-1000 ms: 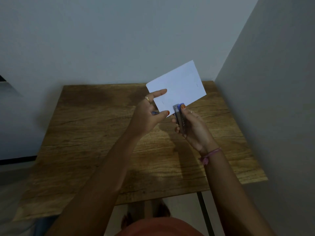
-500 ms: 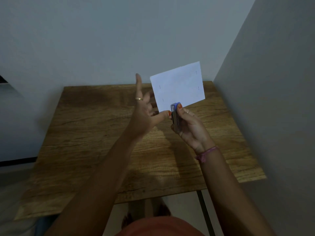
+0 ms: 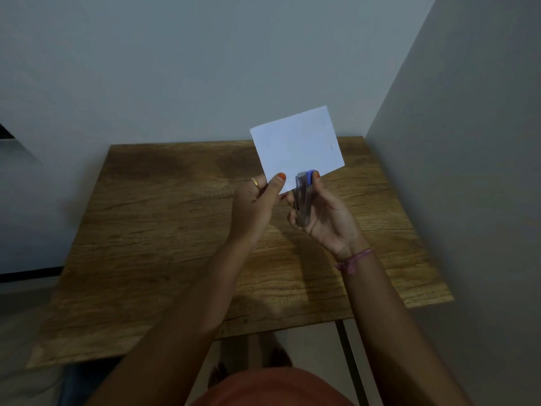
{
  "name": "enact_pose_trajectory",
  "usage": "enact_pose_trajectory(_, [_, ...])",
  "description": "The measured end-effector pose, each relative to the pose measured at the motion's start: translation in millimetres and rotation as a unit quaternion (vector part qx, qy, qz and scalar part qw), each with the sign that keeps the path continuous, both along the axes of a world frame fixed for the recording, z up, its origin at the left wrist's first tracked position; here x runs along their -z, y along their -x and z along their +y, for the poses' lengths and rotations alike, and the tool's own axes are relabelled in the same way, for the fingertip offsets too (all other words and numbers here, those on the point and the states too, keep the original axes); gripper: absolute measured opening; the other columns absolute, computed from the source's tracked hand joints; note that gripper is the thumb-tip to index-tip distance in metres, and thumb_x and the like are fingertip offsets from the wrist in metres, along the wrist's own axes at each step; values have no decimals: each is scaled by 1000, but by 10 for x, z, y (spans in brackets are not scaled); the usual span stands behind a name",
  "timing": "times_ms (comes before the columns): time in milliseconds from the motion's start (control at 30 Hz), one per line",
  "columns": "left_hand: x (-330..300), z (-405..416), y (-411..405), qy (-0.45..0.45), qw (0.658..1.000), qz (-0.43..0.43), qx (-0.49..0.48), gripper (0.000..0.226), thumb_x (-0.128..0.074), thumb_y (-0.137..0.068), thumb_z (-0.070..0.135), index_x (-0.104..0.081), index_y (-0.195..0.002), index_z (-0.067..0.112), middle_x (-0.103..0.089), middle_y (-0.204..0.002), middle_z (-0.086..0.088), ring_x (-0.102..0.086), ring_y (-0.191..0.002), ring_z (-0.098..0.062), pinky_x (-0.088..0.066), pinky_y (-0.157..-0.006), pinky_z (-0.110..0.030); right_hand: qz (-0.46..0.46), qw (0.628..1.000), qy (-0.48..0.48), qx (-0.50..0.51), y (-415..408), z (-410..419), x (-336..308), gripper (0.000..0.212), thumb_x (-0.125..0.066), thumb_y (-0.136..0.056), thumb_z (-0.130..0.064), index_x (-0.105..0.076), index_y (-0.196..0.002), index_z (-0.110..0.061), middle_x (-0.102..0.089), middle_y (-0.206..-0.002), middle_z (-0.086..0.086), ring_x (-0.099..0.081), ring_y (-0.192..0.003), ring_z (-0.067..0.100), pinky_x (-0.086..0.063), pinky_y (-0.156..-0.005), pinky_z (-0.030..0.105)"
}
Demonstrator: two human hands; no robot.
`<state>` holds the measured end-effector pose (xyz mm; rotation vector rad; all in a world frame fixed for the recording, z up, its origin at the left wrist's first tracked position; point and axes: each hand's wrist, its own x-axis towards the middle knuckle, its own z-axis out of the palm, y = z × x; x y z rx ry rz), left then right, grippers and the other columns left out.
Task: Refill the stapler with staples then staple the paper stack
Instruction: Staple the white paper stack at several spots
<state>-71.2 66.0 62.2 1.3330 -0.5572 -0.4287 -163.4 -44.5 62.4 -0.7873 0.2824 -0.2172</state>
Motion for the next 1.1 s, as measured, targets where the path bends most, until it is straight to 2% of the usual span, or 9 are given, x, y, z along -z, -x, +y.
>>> enact_pose_trajectory(267, [-50, -21, 62, 37, 999, 21, -27, 16, -58, -94, 21, -70, -99, 32, -74, -97, 15, -69, -100, -10, -56, -79, -23, -21, 999, -26, -6, 4, -24, 30, 31, -61, -83, -44, -68, -100, -19, -64, -95, 1, -63, -81, 11, -50, -63, 23])
enact_pose_trajectory(500, [-47, -4, 55, -17, 999, -34, -33, 25, -57, -93, 28, -69, -111, 18, -74, -104, 2, -70, -98, -14, -58, -84, -42, -12, 1000, -10, -6, -6, -34, 19, 26, -59, -84, -41, -70, -93, -20, -65, -88, 2, -61, -80, 12, -50, -64, 22])
enact_pose_trajectory(600, [-48, 5, 55, -38, 997, -59, -33, 17, -56, -91, 33, -70, -100, 31, -74, -94, 12, -71, -90, -13, -58, -80, -49, 0, 1000, -12, 9, -22, -25, 11, 23, -60, -84, -36, -66, -94, -17, -63, -88, 4, -62, -80, 13, -50, -63, 23])
enact_pose_trajectory(667, [-50, 1, 50, -40, 997, -57, -36, 13, -56, -90, 35, -68, -90, 38, -74, -92, 9, -71, -88, -17, -57, -80, -52, 15, 1000, -5, 21, -48, -7, 2, 23, -62, -82, -34, -63, -96, -15, -63, -87, 5, -62, -78, 12, -49, -62, 23])
enact_pose_trajectory(767, [-29, -6, 60, -18, 998, -42, -40, 14, -56, -89, 34, -69, -87, 40, -74, -89, 6, -70, -83, -16, -57, -76, -45, 39, 999, 11, 36, -92, 30, -8, 26, -64, -80, -33, -63, -98, -14, -65, -83, 5, -64, -75, 11, -48, -62, 23])
enact_pose_trajectory(867, [9, -9, 68, 12, 999, 4, -43, 15, -57, -89, 32, -70, -92, 38, -75, -91, 10, -70, -91, -15, -57, -82, -40, 49, 998, 26, 38, -130, 58, -29, 37, -67, -78, -33, -58, -107, -11, -69, -80, 4, -66, -72, 11, -48, -62, 24])
enact_pose_trajectory(933, [36, -15, 62, 38, 998, 38, -46, 16, -59, -87, 31, -70, -98, 33, -73, -94, 7, -69, -90, -17, -56, -80, -39, 49, 998, 27, 35, -153, 66, -43, 34, -68, -77, -32, -60, -103, -12, -70, -82, 5, -66, -73, 11, -49, -61, 23])
enact_pose_trajectory(1033, [50, -41, 76, 53, 996, 74, -26, 39, -70, -79, 35, -65, -113, 17, -72, -102, -5, -66, -87, -15, -54, -71, -33, 49, 997, 36, 37, -198, 97, -74, 19, -65, -82, -28, -65, -93, -12, -64, -89, 9, -63, -73, 15, -49, -63, 25])
enact_pose_trajectory(1100, [58, -70, 109, 52, 994, 95, -11, 48, -78, -72, 40, -66, -113, 19, -73, -104, -2, -70, -94, -15, -56, -74, -29, 55, 997, 43, 44, -234, 143, -84, 23, -67, -81, -24, -63, -98, -9, -60, -97, 13, -58, -80, 20, -45, -72, 30])
